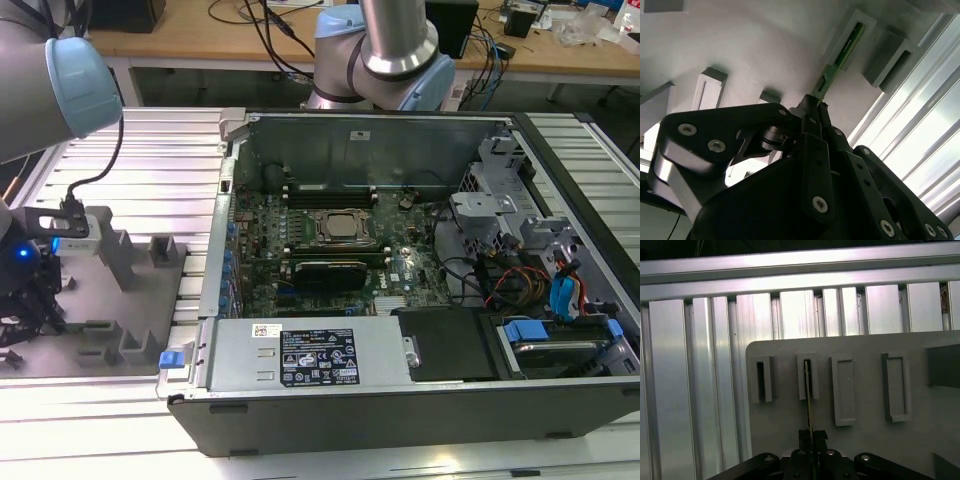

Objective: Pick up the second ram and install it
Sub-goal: 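Pick up the second ram and move it above second insertion slot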

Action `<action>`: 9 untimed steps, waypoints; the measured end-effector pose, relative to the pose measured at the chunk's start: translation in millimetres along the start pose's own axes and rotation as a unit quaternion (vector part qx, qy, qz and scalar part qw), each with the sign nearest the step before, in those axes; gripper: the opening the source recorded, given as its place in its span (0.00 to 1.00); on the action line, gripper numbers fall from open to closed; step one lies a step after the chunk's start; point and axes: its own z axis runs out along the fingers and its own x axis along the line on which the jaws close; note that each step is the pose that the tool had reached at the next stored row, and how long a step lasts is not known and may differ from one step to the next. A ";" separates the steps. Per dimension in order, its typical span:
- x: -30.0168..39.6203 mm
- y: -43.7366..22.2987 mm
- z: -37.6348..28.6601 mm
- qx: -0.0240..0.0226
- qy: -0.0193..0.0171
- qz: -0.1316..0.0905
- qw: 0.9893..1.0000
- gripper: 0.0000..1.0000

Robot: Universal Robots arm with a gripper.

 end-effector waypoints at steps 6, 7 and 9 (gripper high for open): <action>-0.1 0.0 -1.5 0.000 0.000 0.000 1.000 0.14; 0.0 0.0 -3.0 0.000 0.000 0.000 1.000 0.14; -0.1 0.1 -4.6 0.000 0.000 0.000 1.000 0.14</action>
